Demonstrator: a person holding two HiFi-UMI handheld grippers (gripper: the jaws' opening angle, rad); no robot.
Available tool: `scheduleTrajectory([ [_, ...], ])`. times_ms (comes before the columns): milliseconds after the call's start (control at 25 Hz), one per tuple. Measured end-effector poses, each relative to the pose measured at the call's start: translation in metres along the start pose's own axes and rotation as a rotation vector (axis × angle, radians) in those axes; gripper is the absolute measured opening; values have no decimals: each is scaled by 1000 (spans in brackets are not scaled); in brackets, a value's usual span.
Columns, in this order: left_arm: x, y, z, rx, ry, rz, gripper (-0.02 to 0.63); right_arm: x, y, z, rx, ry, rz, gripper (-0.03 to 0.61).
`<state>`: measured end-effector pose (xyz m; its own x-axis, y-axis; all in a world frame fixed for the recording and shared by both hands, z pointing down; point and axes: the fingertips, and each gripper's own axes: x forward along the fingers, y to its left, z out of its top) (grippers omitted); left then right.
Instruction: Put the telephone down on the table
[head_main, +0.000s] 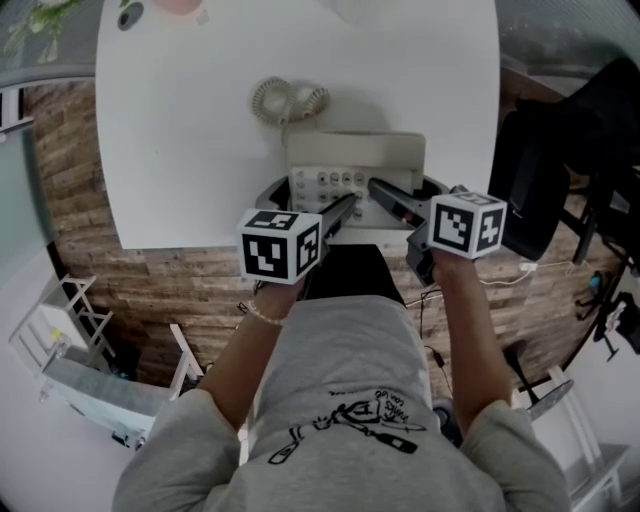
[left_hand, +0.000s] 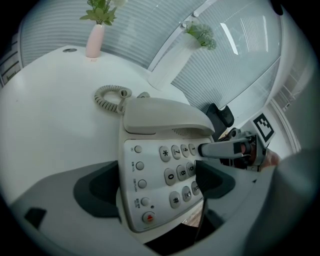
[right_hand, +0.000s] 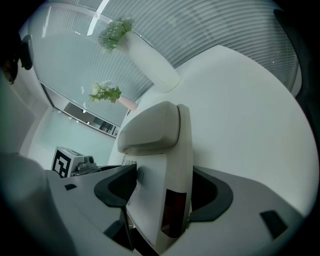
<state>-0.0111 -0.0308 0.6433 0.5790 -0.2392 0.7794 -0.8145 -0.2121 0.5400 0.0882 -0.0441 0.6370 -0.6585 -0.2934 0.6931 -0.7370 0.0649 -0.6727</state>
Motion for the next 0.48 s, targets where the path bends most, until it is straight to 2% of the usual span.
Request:
scheduleTrajectory([
  [280,0,3,-1,18,10,18,460,0,-1,-2,7,-5,-31,314],
  [480,0,6,0,67,7,67,457,1,-4,-3,-11,2,-65,314],
])
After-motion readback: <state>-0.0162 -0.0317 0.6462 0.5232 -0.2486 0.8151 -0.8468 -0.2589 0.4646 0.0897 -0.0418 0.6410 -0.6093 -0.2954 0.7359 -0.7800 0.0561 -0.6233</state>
